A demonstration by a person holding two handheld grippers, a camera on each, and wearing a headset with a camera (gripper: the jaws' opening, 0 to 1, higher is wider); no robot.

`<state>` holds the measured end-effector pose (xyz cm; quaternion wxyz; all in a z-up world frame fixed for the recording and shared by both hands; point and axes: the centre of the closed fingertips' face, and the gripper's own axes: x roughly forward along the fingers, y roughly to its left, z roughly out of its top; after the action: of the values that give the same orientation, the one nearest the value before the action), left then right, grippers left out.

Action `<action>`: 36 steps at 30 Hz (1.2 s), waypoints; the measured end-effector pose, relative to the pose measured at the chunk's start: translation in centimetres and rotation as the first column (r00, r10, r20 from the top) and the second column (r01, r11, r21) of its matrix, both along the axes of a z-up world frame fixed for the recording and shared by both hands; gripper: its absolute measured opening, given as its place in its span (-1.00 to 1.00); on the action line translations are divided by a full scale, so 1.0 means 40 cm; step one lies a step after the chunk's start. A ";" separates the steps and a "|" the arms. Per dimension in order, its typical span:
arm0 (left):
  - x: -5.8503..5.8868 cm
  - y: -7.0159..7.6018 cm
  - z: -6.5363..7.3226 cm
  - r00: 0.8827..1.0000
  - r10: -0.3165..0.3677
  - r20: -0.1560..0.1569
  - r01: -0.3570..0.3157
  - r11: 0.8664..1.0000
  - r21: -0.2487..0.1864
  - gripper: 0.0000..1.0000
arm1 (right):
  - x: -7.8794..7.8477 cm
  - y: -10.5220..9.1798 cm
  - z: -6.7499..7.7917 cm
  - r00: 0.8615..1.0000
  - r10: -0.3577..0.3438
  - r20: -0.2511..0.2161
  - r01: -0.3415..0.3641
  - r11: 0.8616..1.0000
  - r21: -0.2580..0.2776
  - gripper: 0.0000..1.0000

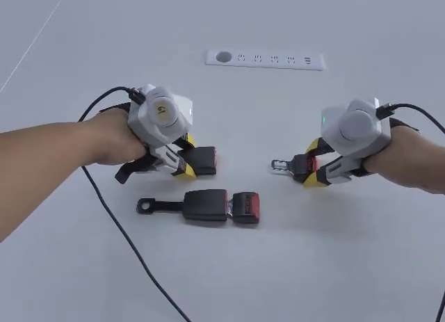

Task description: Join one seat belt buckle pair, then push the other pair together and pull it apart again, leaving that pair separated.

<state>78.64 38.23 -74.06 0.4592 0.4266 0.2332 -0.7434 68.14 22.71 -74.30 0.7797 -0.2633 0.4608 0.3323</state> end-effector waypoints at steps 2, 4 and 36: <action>0.003 -0.001 0.001 1.000 0.014 0.000 -0.014 1.000 -0.011 -0.31 | 0.005 0.000 0.005 1.000 -0.004 0.020 0.005 1.000 -0.007 -0.26; 0.011 -0.003 0.003 0.999 0.037 0.017 -0.037 0.999 -0.020 -0.25 | 0.012 0.005 0.015 0.999 -0.025 0.039 0.024 1.000 0.012 -0.24; -0.063 0.195 0.160 0.914 0.386 -0.123 -0.405 0.886 -0.227 0.60 | -0.103 0.121 0.134 0.907 -0.378 0.187 0.333 0.914 0.232 0.42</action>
<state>76.12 46.03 -67.65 0.6416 0.2814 0.2377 -0.6728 64.00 27.55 -68.93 0.8969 -0.1334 0.3739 0.1950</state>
